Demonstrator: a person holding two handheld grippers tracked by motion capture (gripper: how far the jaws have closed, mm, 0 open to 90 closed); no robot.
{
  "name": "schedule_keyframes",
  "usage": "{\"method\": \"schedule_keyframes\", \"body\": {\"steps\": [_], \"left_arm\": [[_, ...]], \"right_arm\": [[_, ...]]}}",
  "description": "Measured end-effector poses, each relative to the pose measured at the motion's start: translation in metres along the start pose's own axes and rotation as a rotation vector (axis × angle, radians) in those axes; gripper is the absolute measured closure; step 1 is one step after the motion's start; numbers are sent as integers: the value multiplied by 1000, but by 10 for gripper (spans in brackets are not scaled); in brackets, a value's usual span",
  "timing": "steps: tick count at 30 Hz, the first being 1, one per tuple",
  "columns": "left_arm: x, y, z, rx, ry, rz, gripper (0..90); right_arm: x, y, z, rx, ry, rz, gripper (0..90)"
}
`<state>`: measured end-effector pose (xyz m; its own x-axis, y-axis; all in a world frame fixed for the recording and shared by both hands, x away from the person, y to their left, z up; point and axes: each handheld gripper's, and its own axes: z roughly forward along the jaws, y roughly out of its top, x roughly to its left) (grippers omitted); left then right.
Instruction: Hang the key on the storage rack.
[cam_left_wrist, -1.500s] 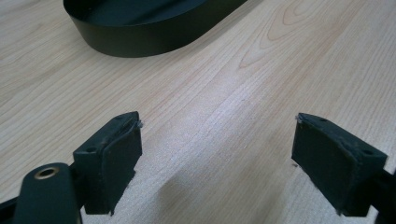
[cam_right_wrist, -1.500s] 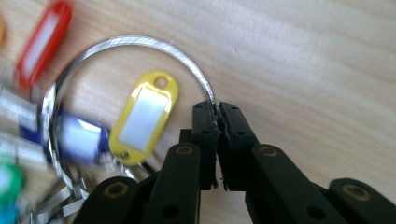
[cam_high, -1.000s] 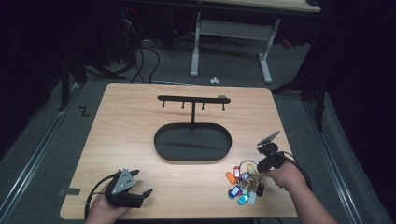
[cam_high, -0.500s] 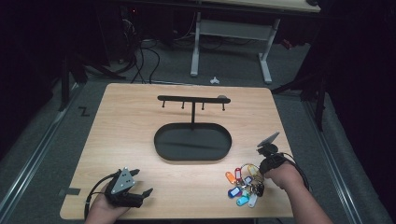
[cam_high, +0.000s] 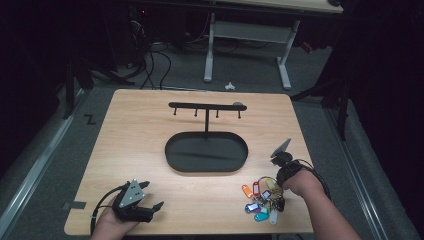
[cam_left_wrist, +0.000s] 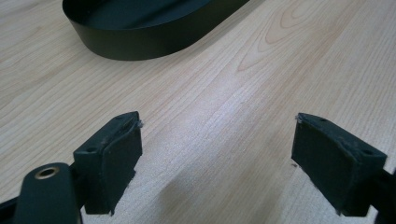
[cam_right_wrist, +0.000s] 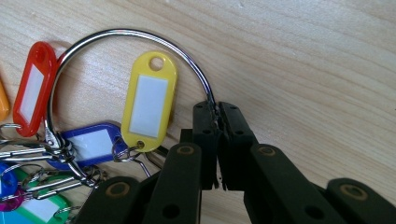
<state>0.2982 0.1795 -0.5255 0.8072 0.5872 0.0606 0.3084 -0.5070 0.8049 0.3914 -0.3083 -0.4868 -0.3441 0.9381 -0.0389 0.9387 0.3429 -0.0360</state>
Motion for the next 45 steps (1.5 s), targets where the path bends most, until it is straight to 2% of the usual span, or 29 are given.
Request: {"method": "schedule_keyframes", "body": {"steps": [3, 7, 13, 19, 21, 23, 29, 35, 36, 37, 45], "left_arm": [[-1, 0, 0, 2, -5, 6, 166], [-1, 0, 0, 2, -8, 9, 166], [-2, 1, 1, 7, -12, 15, 166], [-1, 0, 0, 5, -7, 10, 166], [0, 0, 0, 5, -5, 5, 166], [0, -1, 0, 8, -5, 5, 166], [-1, 0, 1, 7, -5, 9, 166], [-1, 0, 1, 7, -6, 7, 166], [-1, 0, 1, 6, -6, 7, 166], [-1, 0, 1, 7, -6, 7, 166], [-1, 0, 0, 6, -7, 7, 166]], "right_arm": [[0, 4, 0, 25, 7, -7, 863], [0, 3, 0, 17, 4, -32, 864], [5, 3, 0, 15, -31, -76, 870], [2, 1, 0, 2, -11, -79, 874], [1, 1, -3, -13, 17, -74, 874], [-1, 0, -8, -30, 35, -69, 874], [-2, -5, -29, -64, 48, -84, 874], [3, -8, -51, -85, 36, -120, 875], [5, -9, -55, -83, 38, -112, 875], [5, -8, -58, -92, 34, -133, 874], [11, -7, -88, -136, 26, -147, 878]]}}
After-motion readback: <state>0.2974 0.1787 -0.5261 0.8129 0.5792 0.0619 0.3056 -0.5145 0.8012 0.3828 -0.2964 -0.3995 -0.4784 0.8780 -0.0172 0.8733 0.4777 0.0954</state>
